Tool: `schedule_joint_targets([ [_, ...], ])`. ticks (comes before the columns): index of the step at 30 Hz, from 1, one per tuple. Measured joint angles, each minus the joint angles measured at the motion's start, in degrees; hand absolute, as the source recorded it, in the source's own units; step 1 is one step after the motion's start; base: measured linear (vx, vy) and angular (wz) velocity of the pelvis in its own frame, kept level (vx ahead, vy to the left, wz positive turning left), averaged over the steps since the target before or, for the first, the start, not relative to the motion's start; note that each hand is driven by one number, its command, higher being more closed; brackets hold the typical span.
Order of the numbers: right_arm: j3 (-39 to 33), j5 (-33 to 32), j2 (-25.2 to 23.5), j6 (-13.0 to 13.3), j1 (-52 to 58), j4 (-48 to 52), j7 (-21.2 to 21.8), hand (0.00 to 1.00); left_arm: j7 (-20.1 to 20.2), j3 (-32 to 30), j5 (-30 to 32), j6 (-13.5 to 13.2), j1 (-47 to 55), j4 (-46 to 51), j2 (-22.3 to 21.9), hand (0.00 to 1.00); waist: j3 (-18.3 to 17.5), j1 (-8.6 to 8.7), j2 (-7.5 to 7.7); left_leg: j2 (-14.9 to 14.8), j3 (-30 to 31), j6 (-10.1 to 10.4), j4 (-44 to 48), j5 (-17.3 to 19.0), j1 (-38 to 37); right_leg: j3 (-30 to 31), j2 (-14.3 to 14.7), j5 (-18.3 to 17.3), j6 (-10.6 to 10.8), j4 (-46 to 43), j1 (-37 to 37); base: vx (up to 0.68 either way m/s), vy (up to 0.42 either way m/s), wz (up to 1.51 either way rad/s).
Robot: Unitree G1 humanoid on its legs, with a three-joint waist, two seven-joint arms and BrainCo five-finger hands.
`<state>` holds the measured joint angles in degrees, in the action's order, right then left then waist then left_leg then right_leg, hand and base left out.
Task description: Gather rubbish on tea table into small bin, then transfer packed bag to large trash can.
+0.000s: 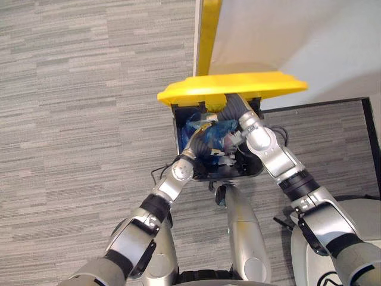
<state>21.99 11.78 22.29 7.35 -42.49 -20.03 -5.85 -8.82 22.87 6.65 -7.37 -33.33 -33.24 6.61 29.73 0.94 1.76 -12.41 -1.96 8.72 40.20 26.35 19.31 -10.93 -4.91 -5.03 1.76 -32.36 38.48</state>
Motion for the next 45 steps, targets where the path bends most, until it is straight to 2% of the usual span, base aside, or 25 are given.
schedule_joint_targets([
  [4, -4.65, 1.42, 1.61, -0.26, 7.22, -2.18, 0.67, 0.0, 0.64, -3.26, -4.84, -2.57, 7.7, 5.7, 3.01, 0.0, -0.4, -0.14, -0.03, 0.86, 0.47, -0.37, -3.96, -1.28, -5.24, -0.68, -0.83, -0.43, 0.44, 1.44, -4.88, 0.03, 0.0, 0.19],
  [6, -5.69, 2.6, 1.5, -0.48, 13.34, -3.56, 1.27, 0.0, 2.44, -5.34, -8.56, -3.13, 15.61, 6.16, 4.33, 0.0, -5.43, -0.25, -0.18, 1.38, 0.51, -0.84, -6.4, -1.74, -6.16, -0.7, -1.1, -0.7, 0.85, 2.61, -5.44, 0.06, 0.017, 0.09],
  [9, -5.81, 4.6, 0.89, -1.01, 18.69, -4.01, 2.76, 0.0, 4.91, -7.98, -12.71, -3.17, 24.9, 6.26, 6.12, 0.0, -7.64, -0.3, -0.65, 1.36, 0.26, -0.91, -8.86, -2.05, -10.11, -0.69, -0.73, -0.81, 1.01, 4.0, -8.81, 0.07, 0.034, -0.02],
  [14, -6.4, 7.1, -1.33, -1.02, 24.15, -4.44, 4.95, 0.0, 8.15, -10.2, -13.31, -3.15, 33.63, 5.14, 7.69, 0.0, -11.12, -1.17, -0.92, 1.56, -0.63, -0.98, -11.04, -2.57, -12.78, -0.06, -0.4, -0.82, 1.04, 4.73, -10.31, 0.03, 0.037, -0.07],
  [16, -6.95, 8.82, -1.88, -0.98, 26.84, -4.48, 5.06, 0.0, 9.09, -12.06, -13.3, -3.18, 35.21, 2.56, 7.49, 0.0, -11.78, -1.8, -1.06, 2.0, -0.32, -0.87, -12.47, -3.45, -14.15, -0.2, -0.83, -1.03, 1.31, 4.75, -11.35, 0.02, 0.018, 0.07],
  [24, -9.86, 11.34, -5.65, -0.94, 32.0, -7.13, 6.02, 0.0, 9.85, -20.3, -12.64, -2.71, 37.86, -8.5, 6.46, 0.0, -14.29, -1.86, -0.53, 2.17, 1.12, -1.19, -14.09, -3.96, -17.23, -1.41, -1.45, -2.01, 2.26, 4.59, -14.46, -0.01, -0.008, 0.1],
  [28, -10.34, 11.38, -7.69, -0.96, 34.04, -8.57, 6.01, 0.0, 9.83, -21.32, -11.83, -2.34, 38.97, -10.47, 6.23, 0.0, -14.75, -1.99, 0.3, 1.76, 1.58, -1.09, -13.49, -3.9, -18.96, -1.81, -1.25, -2.72, 2.85, 4.58, -16.53, -0.04, -0.027, 0.05],
  [32, -10.7, 11.3, -9.15, -0.95, 37.08, -8.59, 5.99, 0.0, 9.83, -21.35, -10.43, -2.32, 38.91, -12.44, 5.41, 0.0, -14.72, -1.95, 0.85, 1.36, 0.16, -1.1, -8.41, -2.19, -19.33, -0.53, -0.67, -1.84, 2.99, 3.68, -17.66, -0.09, 0.018, -0.19],
  [33, -11.1, 11.26, -9.57, -0.95, 38.73, -8.48, 5.98, 0.0, 9.82, -21.37, -10.43, -2.32, 38.84, -12.47, 5.41, 0.0, -14.71, -1.67, 1.25, 1.54, -0.43, -1.33, -6.14, -1.42, -18.92, 0.22, -0.77, -0.51, 3.86, 3.44, -17.53, -0.16, 0.062, -0.37],
  [34, -11.43, 11.04, -9.8, -0.95, 39.66, -8.36, 5.96, 0.0, 9.83, -21.54, -10.43, -2.31, 38.71, -12.47, 5.41, 0.0, -14.68, -1.68, 1.62, 1.65, -0.89, -1.55, -5.62, -1.41, -18.73, 0.71, -0.69, 0.89, 5.81, 4.47, -17.53, -0.2, 0.046, -0.47],
  [35, -12.09, 10.67, -10.34, -0.94, 41.09, -7.7, 5.99, 0.0, 9.79, -22.73, -10.39, -2.47, 38.77, -12.53, 5.21, 0.0, -14.91, -1.79, 1.05, 0.08, -2.5, -2.33, -6.22, -2.21, -17.55, 1.27, 0.21, 2.35, 6.32, 3.47, -16.41, -0.25, 0.007, -0.4],
  [36, -12.43, 10.35, -10.89, -0.81, 42.42, -7.4, 6.0, 0.0, 9.52, -23.41, -10.36, -2.45, 38.41, -12.9, 5.01, 0.0, -15.0, -1.27, 1.82, 0.3, -2.72, -2.19, -6.27, -2.96, -16.73, 2.06, -0.31, 0.13, 2.9, -6.69, -13.61, -0.26, -0.018, -0.33],
  [37, -12.91, 9.97, -11.21, -0.77, 43.96, -7.42, 6.02, 0.0, 8.94, -23.82, -10.34, -2.37, 38.33, -13.51, 5.26, 0.0, -15.02, -0.79, 2.55, 0.31, -2.8, -2.41, -6.44, -3.44, -16.53, 2.46, -0.6, -1.64, 1.07, -16.12, -13.06, -0.24, -0.047, -0.12],
  [38, -13.79, 9.15, -11.89, -0.6, 46.27, -7.4, 6.02, 0.0, 8.53, -23.85, -10.34, -2.2, 39.08, -13.58, 5.62, 0.0, -15.43, -0.32, 3.6, 0.4, -2.99, -2.41, -7.11, -3.93, -16.38, 3.12, -1.12, -3.25, 0.93, -24.26, -14.19, -0.16, -0.056, -0.11],
  [39, -14.68, 8.88, -12.42, -0.35, 47.48, -7.42, 6.01, 0.0, 8.41, -23.86, -10.34, -1.99, 39.44, -13.58, 5.63, 0.0, -15.77, -0.25, 4.09, 0.47, -3.25, -2.23, -7.63, -4.41, -16.24, 3.44, -1.49, -3.86, 1.0, -26.7, -15.49, -0.17, -0.135, -0.24],
  [40, -17.07, 8.32, -13.43, 0.19, 49.66, -7.97, 5.96, 0.0, 8.04, -24.43, -10.34, -1.87, 40.04, -13.56, 5.36, 0.0, -16.25, -0.21, 4.88, 0.6, -4.14, -1.51, -9.05, -5.73, -15.56, 3.99, -2.79, -7.57, 1.69, -26.75, -18.68, -0.11, -0.173, -0.35],
  [41, -18.71, 7.93, -13.76, 0.27, 50.38, -9.33, 5.9, 0.0, 7.44, -25.42, -10.36, -1.6, 39.87, -13.65, 4.91, 0.0, -16.63, 0.29, 5.39, 0.94, -4.41, -1.12, -9.44, -6.04, -14.85, 2.86, -2.11, -8.08, 2.56, -23.07, -19.13, -0.07, -0.15, -0.42],
  [42, -19.98, 7.9, -13.99, 0.2, 50.58, -10.56, 5.76, 0.0, 7.2, -25.9, -10.38, -1.48, 39.88, -13.63, 3.86, 0.0, -16.89, 0.31, 4.29, 0.56, -3.92, -0.72, -10.43, -6.35, -14.15, 2.74, -0.75, -8.09, 2.58, -20.24, -19.38, -0.08, -0.062, -0.89],
  [43, -22.54, 7.76, -14.25, -0.03, 51.34, -13.02, 4.9, 0.0, 7.09, -26.09, -10.38, -1.57, 40.17, -13.45, 1.99, 0.0, -17.83, -0.59, 2.31, -0.37, -3.81, -2.43, -15.31, -9.06, -14.23, 4.04, 3.02, -8.79, 2.12, -11.32, -20.88, -0.08, -0.03, -0.95],
  [44, -23.06, 7.14, -14.4, 0.01, 51.4, -13.59, 4.73, 0.0, 7.14, -26.38, -10.36, -1.7, 40.21, -13.43, 1.6, 0.0, -18.14, -0.44, 2.38, -0.68, -4.83, -1.36, -16.8, -10.77, -14.36, 4.85, 3.03, -10.22, 0.99, -10.2, -21.01, -0.11, -0.103, -0.82],
  [45, -24.36, 5.99, -14.74, 0.2, 52.17, -16.0, 4.51, 0.0, 6.91, -26.83, -10.37, -1.59, 39.92, -13.61, 1.39, 0.0, -18.5, 0.63, 4.57, 2.02, -6.02, -0.38, -18.51, -12.5, -14.77, 7.05, 1.73, -14.68, -0.53, -7.17, -22.56, -0.06, -0.167, -0.28],
])
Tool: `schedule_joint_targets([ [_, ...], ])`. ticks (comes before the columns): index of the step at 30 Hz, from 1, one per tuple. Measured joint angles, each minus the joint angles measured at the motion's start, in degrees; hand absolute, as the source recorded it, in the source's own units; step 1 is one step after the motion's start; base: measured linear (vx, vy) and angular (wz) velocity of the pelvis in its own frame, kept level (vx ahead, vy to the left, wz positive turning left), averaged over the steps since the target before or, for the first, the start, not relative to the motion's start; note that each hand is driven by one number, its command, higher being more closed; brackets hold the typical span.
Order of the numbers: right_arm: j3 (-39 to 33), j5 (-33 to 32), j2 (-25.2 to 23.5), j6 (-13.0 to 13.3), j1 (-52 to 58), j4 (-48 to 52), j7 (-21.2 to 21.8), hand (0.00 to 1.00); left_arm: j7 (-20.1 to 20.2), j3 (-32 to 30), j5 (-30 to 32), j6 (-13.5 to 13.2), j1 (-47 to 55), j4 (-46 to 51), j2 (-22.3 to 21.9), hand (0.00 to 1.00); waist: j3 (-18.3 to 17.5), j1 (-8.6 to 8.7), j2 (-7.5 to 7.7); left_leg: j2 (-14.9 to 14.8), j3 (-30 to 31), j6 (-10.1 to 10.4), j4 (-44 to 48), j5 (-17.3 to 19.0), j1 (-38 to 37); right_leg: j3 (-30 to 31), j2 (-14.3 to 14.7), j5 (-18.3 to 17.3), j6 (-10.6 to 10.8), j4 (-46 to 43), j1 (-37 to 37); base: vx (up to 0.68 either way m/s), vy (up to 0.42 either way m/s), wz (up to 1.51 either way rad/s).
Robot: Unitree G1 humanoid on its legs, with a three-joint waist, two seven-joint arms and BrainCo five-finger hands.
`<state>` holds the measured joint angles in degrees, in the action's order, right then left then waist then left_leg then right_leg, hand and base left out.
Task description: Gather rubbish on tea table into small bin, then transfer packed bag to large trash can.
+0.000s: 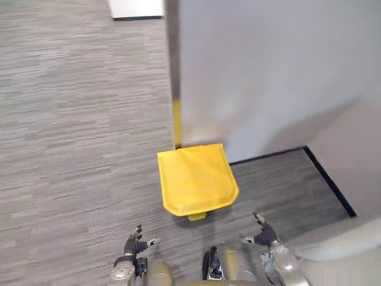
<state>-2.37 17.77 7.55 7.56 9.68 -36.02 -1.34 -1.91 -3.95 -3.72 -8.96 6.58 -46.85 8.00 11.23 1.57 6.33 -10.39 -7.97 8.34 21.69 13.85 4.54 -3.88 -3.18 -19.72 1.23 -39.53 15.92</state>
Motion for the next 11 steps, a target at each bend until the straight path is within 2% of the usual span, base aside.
schedule_joint_targets([
  [1, -1.55, -1.36, 0.66, -0.48, -0.43, -4.64, -0.04, 0.0, -0.35, 0.01, 0.05, 0.0, -1.15, -0.68, -1.04, 0.0, -0.08, 0.29, -1.01, -0.08, -0.08, 0.44, -1.81, -0.68, -0.91, 0.0, 0.9, 0.6, -2.23, 2.74, -0.96, -0.07, -0.137, -0.15],
  [2, -2.11, -2.1, 0.83, -0.68, -0.25, -6.54, -0.14, 0.0, -0.5, 0.01, 0.05, -0.08, -1.21, -0.72, -1.47, 0.0, -0.67, 0.28, -2.07, -0.76, -0.05, 0.49, -2.69, -0.92, -1.03, -0.16, 1.81, 1.71, -2.6, 4.47, -1.35, -0.07, -0.07, -0.29],
  [3, -2.6, -3.41, 1.19, -1.1, -0.01, -9.15, -0.85, 0.0, -0.77, -0.04, 0.05, -0.39, -1.21, -0.74, -1.65, 0.0, -1.42, 0.38, -3.26, -1.59, 0.02, -0.57, -4.32, -1.74, -1.29, -0.18, 3.17, 3.29, -2.52, 7.87, -2.15, -0.06, -0.014, -0.23],
  [5, -3.47, -5.45, 1.55, -1.39, 0.04, -11.08, -1.22, 0.0, -1.01, -0.14, 0.02, -0.39, -1.34, -0.8, -1.59, 0.0, -2.0, 0.57, -4.28, -1.62, -0.07, -1.91, -7.06, -3.93, -1.75, -0.14, 3.92, 5.19, -2.35, 11.2, -2.81, -0.05, -0.011, -0.11],
  [8, -4.0, -7.73, 1.51, -1.4, -0.15, -11.83, -1.25, 0.0, -1.2, -0.12, 0.04, -0.35, -1.01, -1.11, -1.57, 0.0, -2.37, 0.42, -4.96, -1.21, -0.15, -1.47, -11.57, -7.14, -3.09, -0.2, 4.08, 7.61, -1.48, 15.31, -3.79, -0.03, 0.044, 0.04],
  [9, -4.09, -8.67, 1.42, -1.4, -0.14, -12.09, -1.23, 0.0, -1.32, -0.12, 0.04, -0.34, -0.77, -1.28, -1.55, 0.0, -2.46, 0.14, -5.0, -0.92, -0.16, -0.75, -12.69, -7.98, -3.84, -0.14, 3.9, 8.29, -1.57, 16.36, -4.3, 0.0, 0.08, 0.06],
  [11, -4.6, -9.43, 1.32, -1.39, -0.25, -12.18, -1.21, 0.0, -1.43, -0.12, 0.05, -0.26, -0.57, -2.41, -1.51, 0.0, -2.71, -0.27, -5.13, -0.37, -0.57, -0.63, -13.6, -8.5, -4.42, -0.12, 3.29, 9.12, -0.9, 17.83, -5.19, 0.01, 0.09, 0.03],
])
